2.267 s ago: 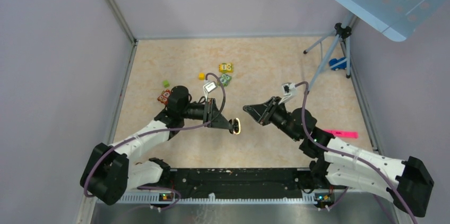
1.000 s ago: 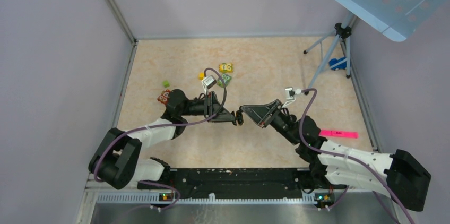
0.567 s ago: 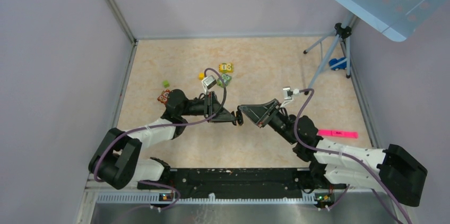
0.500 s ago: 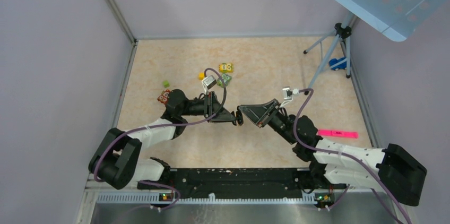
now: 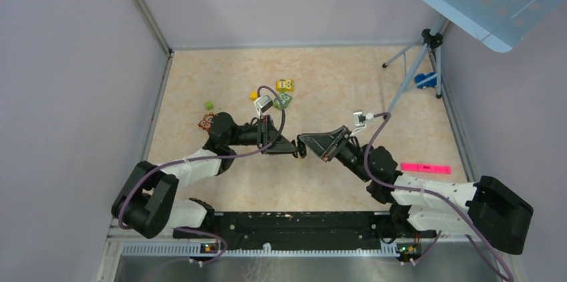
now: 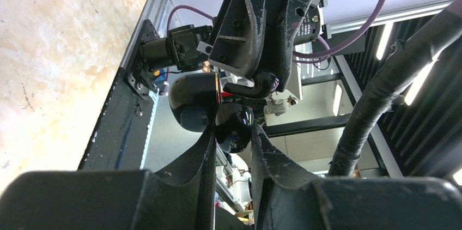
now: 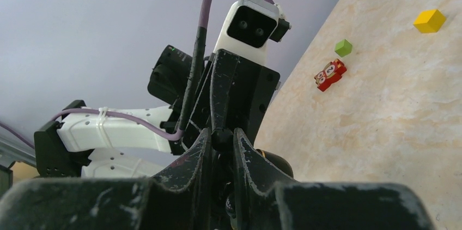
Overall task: Insert the wireless bluetooth earbuds into the charging case
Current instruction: Insert the right earbud into the right side groove of the charging case.
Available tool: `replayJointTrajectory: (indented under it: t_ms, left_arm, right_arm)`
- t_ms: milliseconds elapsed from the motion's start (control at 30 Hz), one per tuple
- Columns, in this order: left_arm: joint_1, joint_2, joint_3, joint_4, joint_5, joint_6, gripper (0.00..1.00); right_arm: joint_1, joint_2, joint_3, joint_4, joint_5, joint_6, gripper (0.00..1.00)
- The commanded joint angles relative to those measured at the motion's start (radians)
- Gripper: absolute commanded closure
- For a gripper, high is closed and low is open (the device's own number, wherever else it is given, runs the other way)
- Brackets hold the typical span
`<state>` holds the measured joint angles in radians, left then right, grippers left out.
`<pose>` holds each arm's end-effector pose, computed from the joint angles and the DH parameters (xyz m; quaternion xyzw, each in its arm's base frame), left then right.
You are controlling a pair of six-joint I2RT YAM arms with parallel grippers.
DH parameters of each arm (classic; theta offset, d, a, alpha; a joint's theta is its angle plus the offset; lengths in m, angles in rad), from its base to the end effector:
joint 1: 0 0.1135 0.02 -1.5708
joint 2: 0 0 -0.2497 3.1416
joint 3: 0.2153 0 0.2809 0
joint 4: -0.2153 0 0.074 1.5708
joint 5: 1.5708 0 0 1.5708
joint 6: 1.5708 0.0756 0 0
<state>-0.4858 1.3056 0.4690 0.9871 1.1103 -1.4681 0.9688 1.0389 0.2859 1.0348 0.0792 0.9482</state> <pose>0.2242 -0.1950 0.2071 0.0911 0.6770 -0.7263 0.0758 0.1624 0.2258 0.2264 0.0255 0.6006 0.6400 0.4786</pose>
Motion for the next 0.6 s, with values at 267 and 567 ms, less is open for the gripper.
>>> replayJointTrajectory:
  t_ms: [267,567]
  left_arm:
    - [0.003,-0.013,0.016,0.077,0.006,-0.023,1.00]
    - [0.004,-0.020,0.011,0.086,0.007,-0.037,1.00]
  right_arm:
    - [0.014,0.006,-0.025,0.090,-0.002,0.006,0.94]
    - [0.014,0.047,-0.036,0.158,-0.006,0.010,0.95]
